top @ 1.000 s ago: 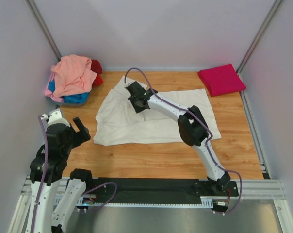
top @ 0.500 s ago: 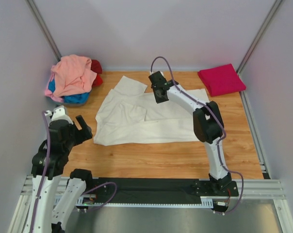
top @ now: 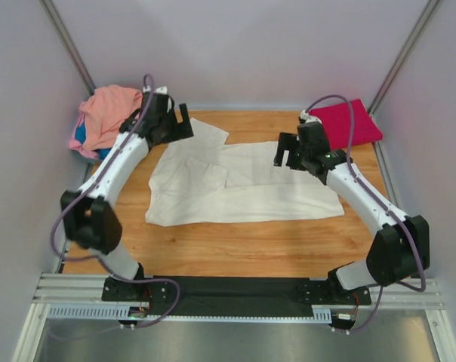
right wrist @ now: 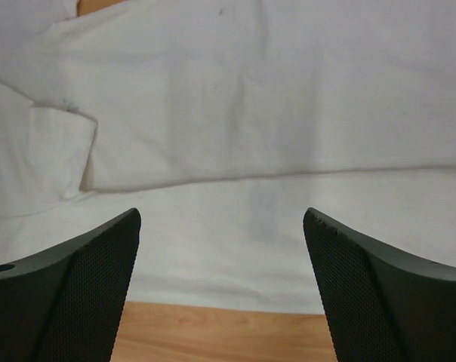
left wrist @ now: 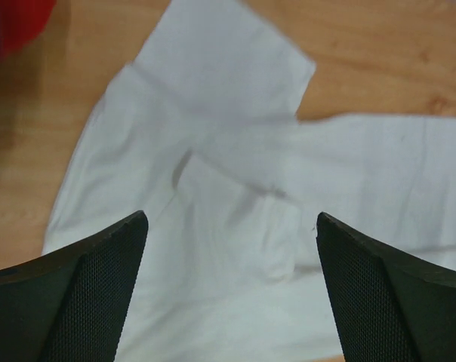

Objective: Fold and stack the t-shirts
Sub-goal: Fold the tshirt

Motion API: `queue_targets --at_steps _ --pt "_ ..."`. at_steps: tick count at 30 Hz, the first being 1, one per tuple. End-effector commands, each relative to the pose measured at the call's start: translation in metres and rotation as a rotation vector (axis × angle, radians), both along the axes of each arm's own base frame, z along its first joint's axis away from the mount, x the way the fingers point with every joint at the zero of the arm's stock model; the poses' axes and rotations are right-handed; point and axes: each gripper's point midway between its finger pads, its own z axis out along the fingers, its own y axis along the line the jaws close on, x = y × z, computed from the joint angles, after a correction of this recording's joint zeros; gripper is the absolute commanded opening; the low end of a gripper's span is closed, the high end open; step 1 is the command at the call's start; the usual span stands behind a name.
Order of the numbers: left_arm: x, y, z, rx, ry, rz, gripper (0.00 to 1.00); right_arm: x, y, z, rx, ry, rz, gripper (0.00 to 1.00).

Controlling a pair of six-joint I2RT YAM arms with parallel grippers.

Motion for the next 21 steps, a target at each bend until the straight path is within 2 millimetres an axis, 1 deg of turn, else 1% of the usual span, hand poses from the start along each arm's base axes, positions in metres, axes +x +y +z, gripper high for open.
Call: queue_targets --at_steps 1,2,3,4,5,6,7,8,9,10,11,12,14,15,16,18,19,21 --pt "0.093 -0.022 0.042 0.014 -0.134 -0.052 0.99 -0.023 0.023 -0.004 0.142 -0.003 0.034 0.9" --pt "0.112 -0.02 0.039 0.031 -0.112 -0.056 0.99 -0.042 0.032 -0.011 0.186 0.024 0.087 0.9" --pt "0.127 -0.022 -0.026 0.07 0.06 -0.075 0.99 -0.049 0.036 -0.013 0.208 0.026 0.106 0.9" --pt "0.157 -0.024 0.02 0.052 -0.061 -0.073 0.99 -0.056 0.039 -0.016 0.217 0.036 0.121 0.9" --pt "0.172 -0.021 0.015 0.037 -0.067 -0.093 1.0 -0.072 0.044 -0.021 0.22 0.05 0.147 0.9" --pt "0.189 -0.032 -0.014 -0.017 -0.044 -0.151 0.99 -0.081 0.046 -0.024 0.226 0.061 0.158 0.9" --pt "0.199 -0.032 -0.011 -0.055 -0.078 -0.164 0.99 -0.087 0.047 -0.024 0.236 0.065 0.167 0.9" --pt "0.209 -0.021 -0.019 -0.098 -0.079 -0.139 1.0 -0.1 0.044 -0.028 0.234 0.078 0.175 0.9" --pt "0.222 -0.022 -0.011 -0.139 -0.152 -0.149 1.0 -0.107 0.042 -0.026 0.237 0.076 0.179 0.9" --pt "0.23 -0.017 -0.03 -0.194 -0.157 -0.142 0.99 -0.118 0.038 -0.026 0.236 0.077 0.187 0.9" --pt "0.225 -0.016 -0.048 -0.192 -0.114 -0.138 0.99 -0.118 0.038 -0.026 0.232 0.076 0.193 0.9" --pt "0.233 -0.016 -0.057 -0.235 -0.133 -0.152 0.99 -0.129 0.033 -0.023 0.231 0.065 0.196 0.9" --pt "0.241 -0.02 -0.065 -0.238 -0.139 -0.185 1.0 -0.136 0.028 -0.018 0.223 0.05 0.202 0.9" --pt "0.242 -0.023 -0.093 -0.241 -0.094 -0.202 0.99 -0.143 0.023 -0.014 0.22 0.047 0.2 0.9" --pt "0.25 -0.025 -0.083 -0.244 -0.127 -0.21 0.99 -0.146 0.021 -0.01 0.22 0.037 0.2 0.9" --pt "0.256 -0.024 -0.103 -0.243 -0.115 -0.205 0.99 -0.151 0.02 -0.006 0.221 0.037 0.203 0.9" --pt "0.257 -0.023 -0.109 -0.242 -0.11 -0.194 0.99 -0.152 0.019 0.001 0.229 0.023 0.206 0.9" --pt "0.259 -0.021 -0.123 -0.238 -0.097 -0.176 0.99 -0.155 0.019 0.003 0.235 0.024 0.21 0.89"
